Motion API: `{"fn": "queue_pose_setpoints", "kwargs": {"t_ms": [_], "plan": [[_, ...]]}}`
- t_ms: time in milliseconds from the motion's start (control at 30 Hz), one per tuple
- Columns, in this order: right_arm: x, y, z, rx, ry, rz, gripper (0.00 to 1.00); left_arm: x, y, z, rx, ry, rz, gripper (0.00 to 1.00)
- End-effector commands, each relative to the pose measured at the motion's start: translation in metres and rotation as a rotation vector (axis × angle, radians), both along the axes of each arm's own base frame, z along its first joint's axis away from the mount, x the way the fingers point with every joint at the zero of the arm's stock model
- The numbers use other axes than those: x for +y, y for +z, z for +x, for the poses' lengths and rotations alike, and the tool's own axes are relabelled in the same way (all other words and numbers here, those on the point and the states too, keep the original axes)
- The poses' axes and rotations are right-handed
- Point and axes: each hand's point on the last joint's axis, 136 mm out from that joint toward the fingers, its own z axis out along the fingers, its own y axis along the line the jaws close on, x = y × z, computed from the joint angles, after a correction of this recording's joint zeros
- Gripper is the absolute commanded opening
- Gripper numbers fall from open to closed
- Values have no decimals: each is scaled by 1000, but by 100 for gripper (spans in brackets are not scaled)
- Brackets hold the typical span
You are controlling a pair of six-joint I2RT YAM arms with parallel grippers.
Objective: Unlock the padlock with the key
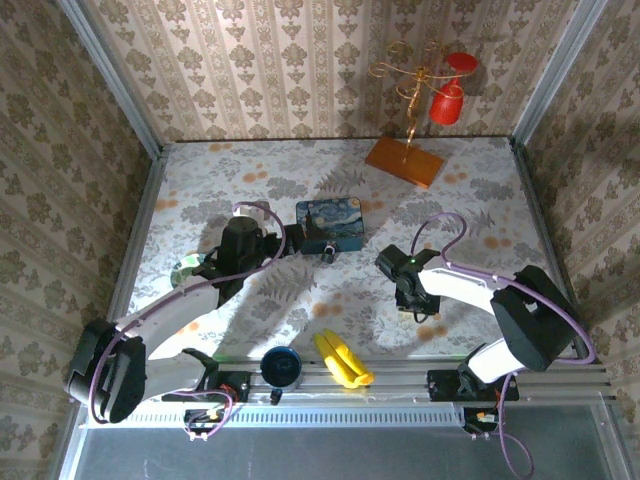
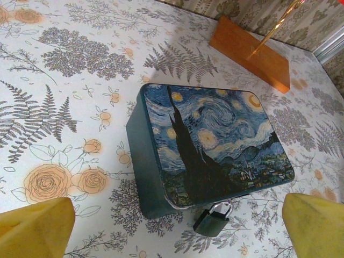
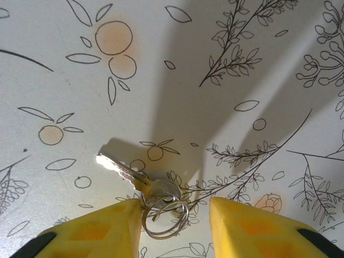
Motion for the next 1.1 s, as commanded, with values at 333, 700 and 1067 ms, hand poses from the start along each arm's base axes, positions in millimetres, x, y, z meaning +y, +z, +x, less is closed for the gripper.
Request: {"fn": "queue_pose_setpoints", "kwargs": {"t_ms": [333, 700, 1067], "plan": [[-3, 0, -2, -24, -22, 4, 22, -5, 13, 4, -22, -3, -43, 100], [-3, 10, 6, -38, 4, -18, 9, -4, 17, 3, -28, -4, -38, 100], [15, 57, 18, -131, 80, 68, 0, -4, 20, 4, -24, -4, -44, 100]]}}
